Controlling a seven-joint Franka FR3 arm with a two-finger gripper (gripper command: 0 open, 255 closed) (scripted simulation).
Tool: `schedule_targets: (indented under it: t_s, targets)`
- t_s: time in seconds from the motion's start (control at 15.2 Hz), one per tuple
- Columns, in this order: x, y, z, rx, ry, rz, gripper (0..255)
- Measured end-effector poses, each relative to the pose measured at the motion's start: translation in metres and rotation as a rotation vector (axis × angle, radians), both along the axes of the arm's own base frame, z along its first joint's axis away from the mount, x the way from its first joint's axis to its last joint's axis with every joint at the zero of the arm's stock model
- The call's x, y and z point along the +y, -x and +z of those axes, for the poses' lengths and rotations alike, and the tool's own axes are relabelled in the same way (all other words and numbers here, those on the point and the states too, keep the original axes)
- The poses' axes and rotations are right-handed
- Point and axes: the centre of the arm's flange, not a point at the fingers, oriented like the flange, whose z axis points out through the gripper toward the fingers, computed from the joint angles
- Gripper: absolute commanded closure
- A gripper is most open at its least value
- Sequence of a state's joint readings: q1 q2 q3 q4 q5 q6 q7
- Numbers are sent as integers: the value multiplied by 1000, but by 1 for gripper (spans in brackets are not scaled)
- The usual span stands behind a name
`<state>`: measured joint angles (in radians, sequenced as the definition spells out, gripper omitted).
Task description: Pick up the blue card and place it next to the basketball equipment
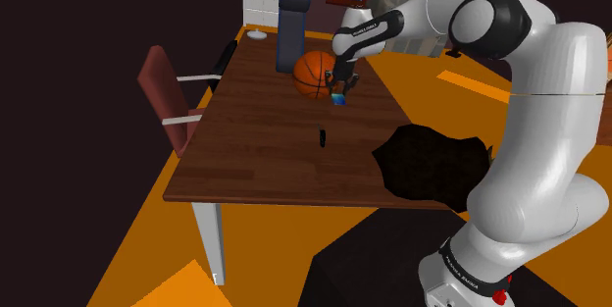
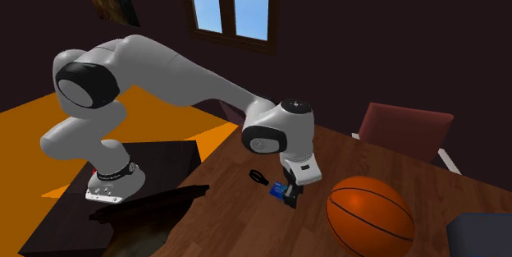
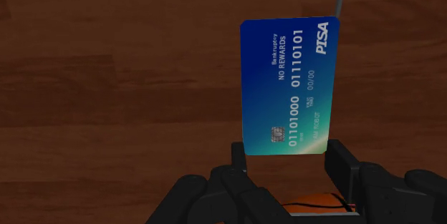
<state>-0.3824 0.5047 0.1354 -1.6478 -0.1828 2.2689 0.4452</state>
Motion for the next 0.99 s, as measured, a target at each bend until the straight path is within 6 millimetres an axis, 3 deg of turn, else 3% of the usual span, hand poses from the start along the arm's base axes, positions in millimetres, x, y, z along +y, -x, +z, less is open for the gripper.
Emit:
schedule_targets:
  t_s: [0.99]
  targets:
    - [-1, 1, -79, 0, 0, 0, 255]
